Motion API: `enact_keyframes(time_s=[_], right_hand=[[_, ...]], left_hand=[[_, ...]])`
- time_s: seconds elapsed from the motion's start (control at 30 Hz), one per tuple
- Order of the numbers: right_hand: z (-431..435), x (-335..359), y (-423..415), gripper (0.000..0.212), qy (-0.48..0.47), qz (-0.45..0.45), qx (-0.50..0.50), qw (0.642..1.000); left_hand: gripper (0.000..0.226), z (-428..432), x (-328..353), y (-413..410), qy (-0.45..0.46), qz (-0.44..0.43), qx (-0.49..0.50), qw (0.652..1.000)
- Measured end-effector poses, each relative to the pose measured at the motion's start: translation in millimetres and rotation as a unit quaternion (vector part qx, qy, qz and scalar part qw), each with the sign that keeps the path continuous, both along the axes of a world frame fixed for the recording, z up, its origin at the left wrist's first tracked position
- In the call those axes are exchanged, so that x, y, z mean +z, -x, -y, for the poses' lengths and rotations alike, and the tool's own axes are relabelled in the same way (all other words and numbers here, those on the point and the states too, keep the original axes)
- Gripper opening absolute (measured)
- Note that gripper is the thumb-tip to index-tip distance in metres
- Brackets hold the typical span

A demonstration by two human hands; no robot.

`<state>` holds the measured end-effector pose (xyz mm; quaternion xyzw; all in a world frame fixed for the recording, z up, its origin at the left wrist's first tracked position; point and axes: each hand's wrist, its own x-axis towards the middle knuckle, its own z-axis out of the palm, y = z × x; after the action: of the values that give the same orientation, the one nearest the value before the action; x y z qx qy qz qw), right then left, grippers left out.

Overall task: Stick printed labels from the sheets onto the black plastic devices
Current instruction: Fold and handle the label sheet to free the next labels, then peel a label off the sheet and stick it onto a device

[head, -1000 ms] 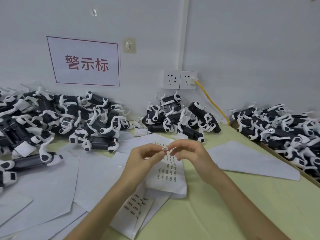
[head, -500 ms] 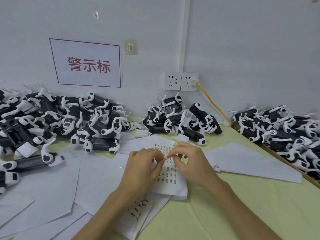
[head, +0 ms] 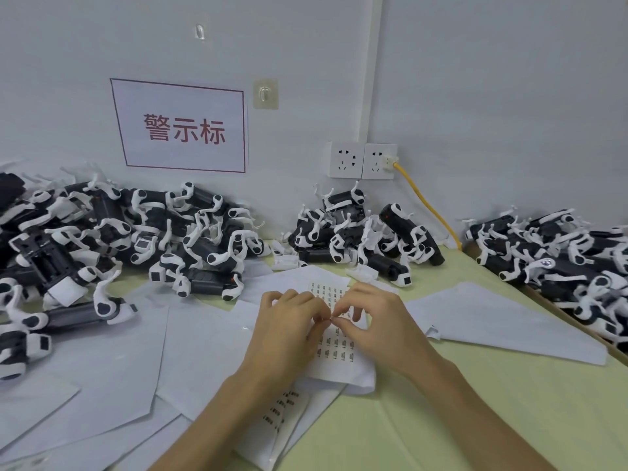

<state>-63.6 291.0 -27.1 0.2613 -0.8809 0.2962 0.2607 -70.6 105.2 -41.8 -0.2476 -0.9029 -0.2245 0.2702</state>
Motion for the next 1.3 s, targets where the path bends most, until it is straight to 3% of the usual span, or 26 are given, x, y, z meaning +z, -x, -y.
enact_keyframes(time_s=[0.17,0.23,0.3,0.4,0.47,0.53,0.6,0.67,0.87,0.97,1.13,1.23,1.3], right_hand=[[3,-3,1,0.011,-0.013,0.013,-0.004,1.0],[2,-4,1,0.015,0.0,0.02,-0.006,1.0],[0,-4,2,0.019,0.021,0.024,-0.01,0.999],[-3,-4,4,0.025,0.055,0.032,-0.017,0.998],[-3,-4,5,0.028,0.069,0.038,-0.018,0.997],[-2,-4,5,0.029,0.074,0.041,-0.014,0.996],[-2,-4,5,0.031,0.076,0.044,-0.01,0.996],[-2,-4,5,0.031,0.08,0.052,-0.01,0.995],[-1,0,3,0.028,0.174,0.113,0.009,0.978],[-2,8,2,0.015,0.304,0.204,0.074,0.927],[-1,16,0,0.052,0.419,0.392,0.149,0.805],[-2,13,3,0.061,0.454,0.408,0.171,0.774],[-3,13,3,0.06,0.486,0.39,0.156,0.766]], left_hand=[[0.007,2,2,1,-0.002,-0.001,0.031,1.0],[0.018,5,1,4,-0.057,0.02,0.064,0.996],[0.044,14,1,11,-0.162,0.05,0.095,0.981],[0.073,33,5,23,-0.365,0.118,0.126,0.915],[0.074,46,3,34,-0.468,0.176,0.113,0.859],[0.061,54,-2,44,-0.504,0.242,0.091,0.824],[0.034,59,-7,51,-0.488,0.256,0.078,0.831],[0.01,60,-11,53,-0.479,0.215,0.091,0.846],[0.024,50,10,36,-0.523,0.092,0.019,0.847],[0.024,38,26,19,-0.552,0.095,-0.078,0.825],[0.021,17,32,-1,-0.487,0.198,-0.27,0.807],[0.017,7,26,-6,-0.415,0.238,-0.302,0.824],[0.019,1,20,-7,-0.353,0.247,-0.286,0.856]])
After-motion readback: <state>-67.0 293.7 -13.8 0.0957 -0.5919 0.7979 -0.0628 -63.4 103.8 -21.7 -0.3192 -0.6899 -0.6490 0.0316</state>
